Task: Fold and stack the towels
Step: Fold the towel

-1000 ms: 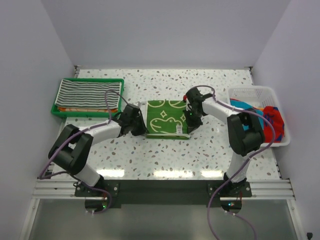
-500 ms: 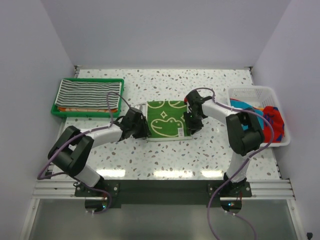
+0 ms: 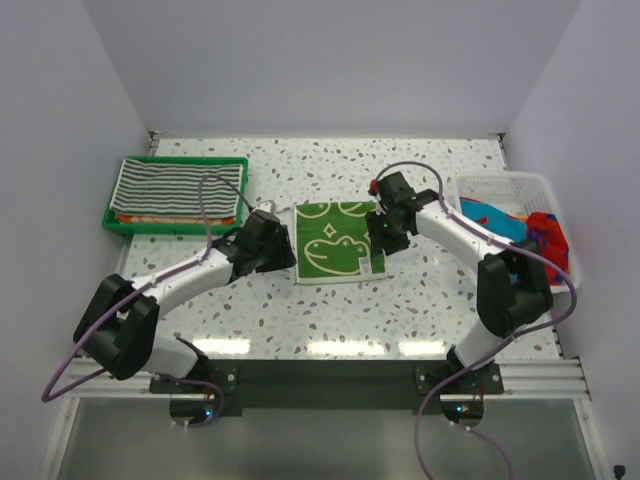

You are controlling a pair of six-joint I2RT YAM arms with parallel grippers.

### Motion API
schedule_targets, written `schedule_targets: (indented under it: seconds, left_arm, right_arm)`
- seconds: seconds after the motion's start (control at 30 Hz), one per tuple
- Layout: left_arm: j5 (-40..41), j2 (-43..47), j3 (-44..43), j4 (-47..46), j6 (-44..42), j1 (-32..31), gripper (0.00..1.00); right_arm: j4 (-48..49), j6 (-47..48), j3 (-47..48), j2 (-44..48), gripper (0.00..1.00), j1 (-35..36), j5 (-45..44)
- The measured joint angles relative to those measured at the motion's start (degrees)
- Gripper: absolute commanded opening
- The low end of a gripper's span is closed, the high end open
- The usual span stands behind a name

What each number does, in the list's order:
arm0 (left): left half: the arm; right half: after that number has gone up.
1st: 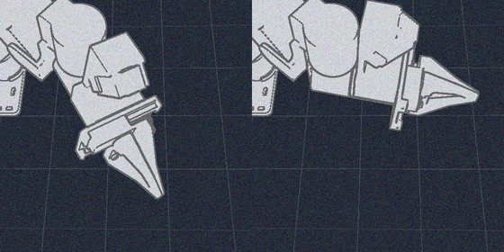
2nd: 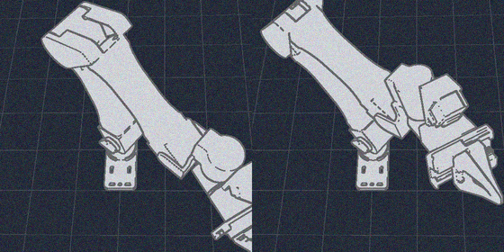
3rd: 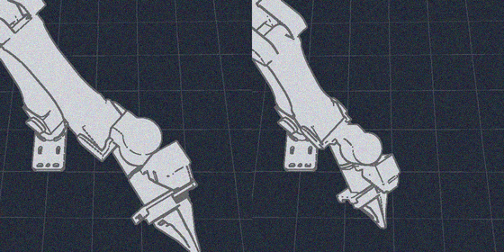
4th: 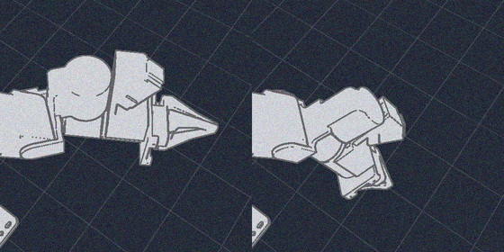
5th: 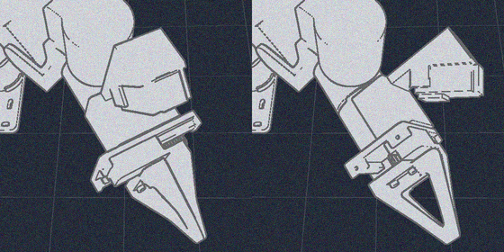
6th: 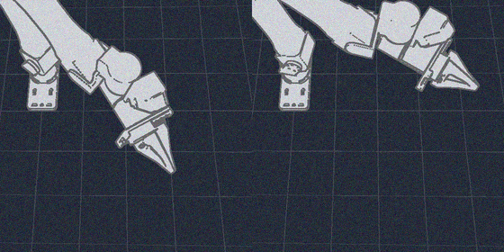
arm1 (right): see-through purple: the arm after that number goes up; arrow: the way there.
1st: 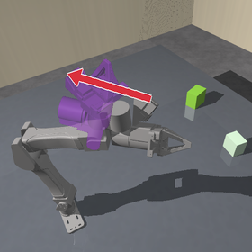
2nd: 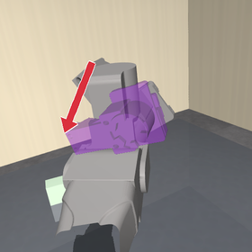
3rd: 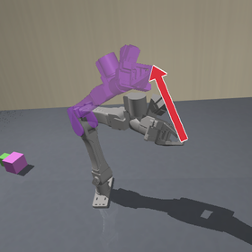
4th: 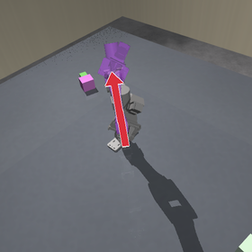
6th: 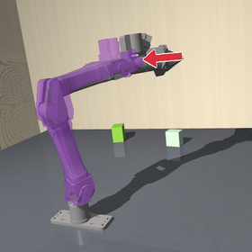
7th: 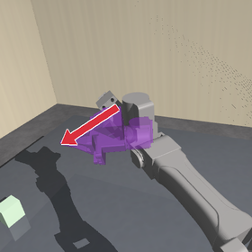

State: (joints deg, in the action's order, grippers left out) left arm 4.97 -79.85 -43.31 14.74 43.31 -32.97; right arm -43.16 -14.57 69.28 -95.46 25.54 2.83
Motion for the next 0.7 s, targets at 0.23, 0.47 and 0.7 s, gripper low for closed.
schedule_targets:
  seconds: [0.23,0.47,0.7]
  left_arm:
    - [-0.31,-7.43,-10.45,-0.94,-2.25,-3.41,0.36]
    - [-1.57,-18.51,-12.72,-2.89,-3.32,-3.93,0.31]
    - [-2.73,-16.09,-5.95,-7.93,-1.68,-4.09,0.26]
  right_arm:
    - [6.19,-2.64,-2.69,-0.42,0.31,0.24,0.35]
    - [12.13,-5.44,-7.96,-3.54,0.31,0.24,0.9]
    - [17.44,-8.72,-15.65,0.42,0.33,0.55,1.97]
